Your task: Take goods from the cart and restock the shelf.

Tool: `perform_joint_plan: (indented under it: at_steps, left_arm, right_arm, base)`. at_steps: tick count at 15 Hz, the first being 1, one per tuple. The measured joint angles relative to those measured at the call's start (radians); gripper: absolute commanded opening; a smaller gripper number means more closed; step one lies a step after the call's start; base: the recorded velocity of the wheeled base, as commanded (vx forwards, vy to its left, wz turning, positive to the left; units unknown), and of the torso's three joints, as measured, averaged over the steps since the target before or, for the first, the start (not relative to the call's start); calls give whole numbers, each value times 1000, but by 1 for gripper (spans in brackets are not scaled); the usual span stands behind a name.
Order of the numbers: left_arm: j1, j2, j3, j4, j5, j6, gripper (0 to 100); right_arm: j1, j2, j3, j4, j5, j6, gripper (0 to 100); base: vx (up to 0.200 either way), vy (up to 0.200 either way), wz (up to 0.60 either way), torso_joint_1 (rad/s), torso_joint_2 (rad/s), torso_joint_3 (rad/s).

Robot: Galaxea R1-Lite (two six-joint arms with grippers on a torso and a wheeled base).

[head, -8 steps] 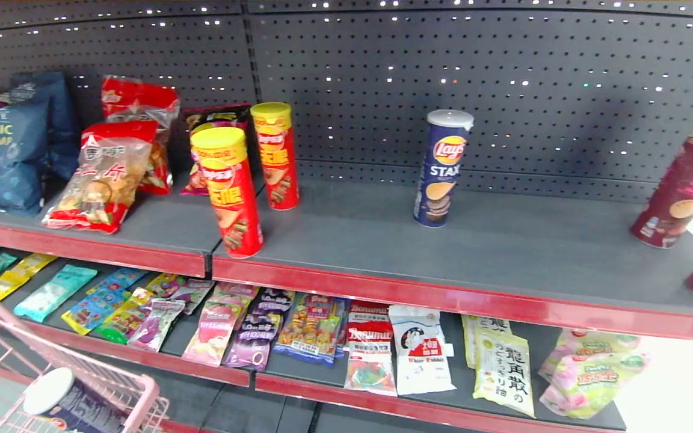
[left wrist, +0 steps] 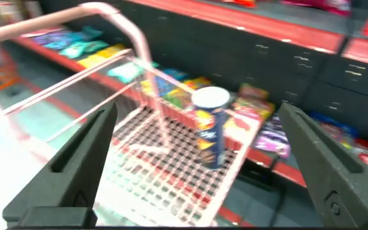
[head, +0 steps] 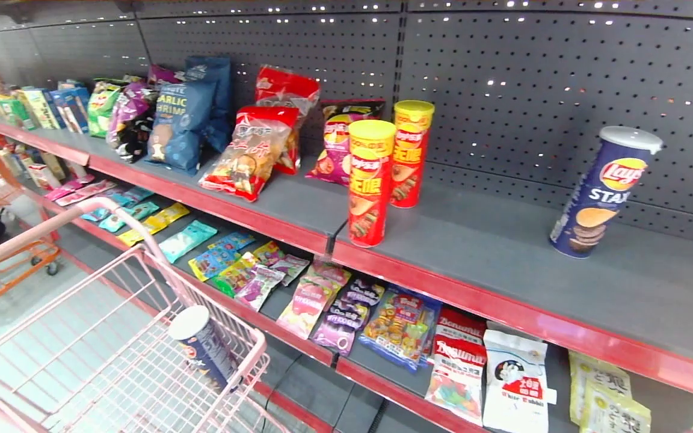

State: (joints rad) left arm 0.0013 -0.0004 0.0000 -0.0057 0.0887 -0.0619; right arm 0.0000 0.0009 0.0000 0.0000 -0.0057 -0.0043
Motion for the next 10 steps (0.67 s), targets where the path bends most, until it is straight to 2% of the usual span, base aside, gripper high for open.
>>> perform_joint_plan:
  at_steps: [6,10]
  left_arm:
    - [0,0,0,0,0,0,100]
    - [0,0,0,0,0,0,100]
  right_arm:
    - [0,0,0,0,0,2,100]
    - [0,0,0,0,0,4,100]
  base:
    - [0,0,0,0,0,0]
    - [0,0,0,-126,315,187]
